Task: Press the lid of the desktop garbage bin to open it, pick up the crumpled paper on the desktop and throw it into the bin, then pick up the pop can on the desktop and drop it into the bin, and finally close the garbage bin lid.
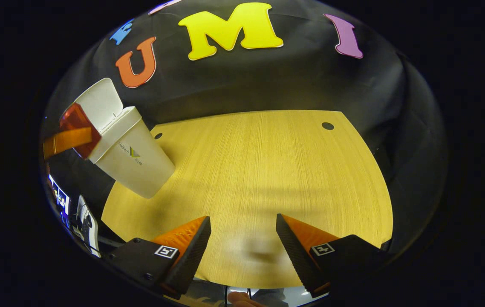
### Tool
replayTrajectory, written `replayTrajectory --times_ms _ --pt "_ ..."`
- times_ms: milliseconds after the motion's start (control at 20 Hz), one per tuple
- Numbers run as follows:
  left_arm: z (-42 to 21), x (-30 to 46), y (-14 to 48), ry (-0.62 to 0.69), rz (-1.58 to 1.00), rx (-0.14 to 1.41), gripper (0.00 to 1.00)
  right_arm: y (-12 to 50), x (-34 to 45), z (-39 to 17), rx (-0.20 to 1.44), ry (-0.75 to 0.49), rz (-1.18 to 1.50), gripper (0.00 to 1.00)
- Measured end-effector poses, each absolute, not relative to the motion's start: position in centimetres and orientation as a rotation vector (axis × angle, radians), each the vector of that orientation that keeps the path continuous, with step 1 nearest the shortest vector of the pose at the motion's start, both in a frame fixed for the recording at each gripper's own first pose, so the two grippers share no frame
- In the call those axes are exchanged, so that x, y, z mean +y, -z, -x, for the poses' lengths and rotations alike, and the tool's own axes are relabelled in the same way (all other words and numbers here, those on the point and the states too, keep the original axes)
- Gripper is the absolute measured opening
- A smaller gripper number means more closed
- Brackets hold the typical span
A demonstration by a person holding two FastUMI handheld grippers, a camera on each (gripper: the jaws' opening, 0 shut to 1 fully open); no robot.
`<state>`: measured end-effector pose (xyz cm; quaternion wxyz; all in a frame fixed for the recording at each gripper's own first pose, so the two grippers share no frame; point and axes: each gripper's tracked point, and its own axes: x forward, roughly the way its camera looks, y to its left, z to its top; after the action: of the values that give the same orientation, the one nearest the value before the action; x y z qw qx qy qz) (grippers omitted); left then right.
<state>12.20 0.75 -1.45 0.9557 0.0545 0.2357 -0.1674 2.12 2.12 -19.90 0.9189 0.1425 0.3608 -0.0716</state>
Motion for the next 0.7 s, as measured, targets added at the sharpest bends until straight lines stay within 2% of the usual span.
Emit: replayTrajectory --times_ms 150,300,600,700 --pt "-15.9 3.9 -1.3 0.269 -0.106 0.437 0.86 19.2 2.7 -2.8 0.726 0.154 -0.309 0.97" --pt "-19.9 6.7 -1.4 0.207 -0.104 0.427 0.86 18.7 3.3 -3.3 0.723 0.171 -0.321 0.97" --pt "-24.7 9.5 2.5 0.153 -0.055 0.501 0.86 19.0 4.1 -3.2 0.752 0.202 -0.301 0.97" --pt "-25.8 10.3 4.2 0.132 -0.038 0.536 0.86 19.2 4.1 -3.2 0.762 0.217 -0.294 0.94"
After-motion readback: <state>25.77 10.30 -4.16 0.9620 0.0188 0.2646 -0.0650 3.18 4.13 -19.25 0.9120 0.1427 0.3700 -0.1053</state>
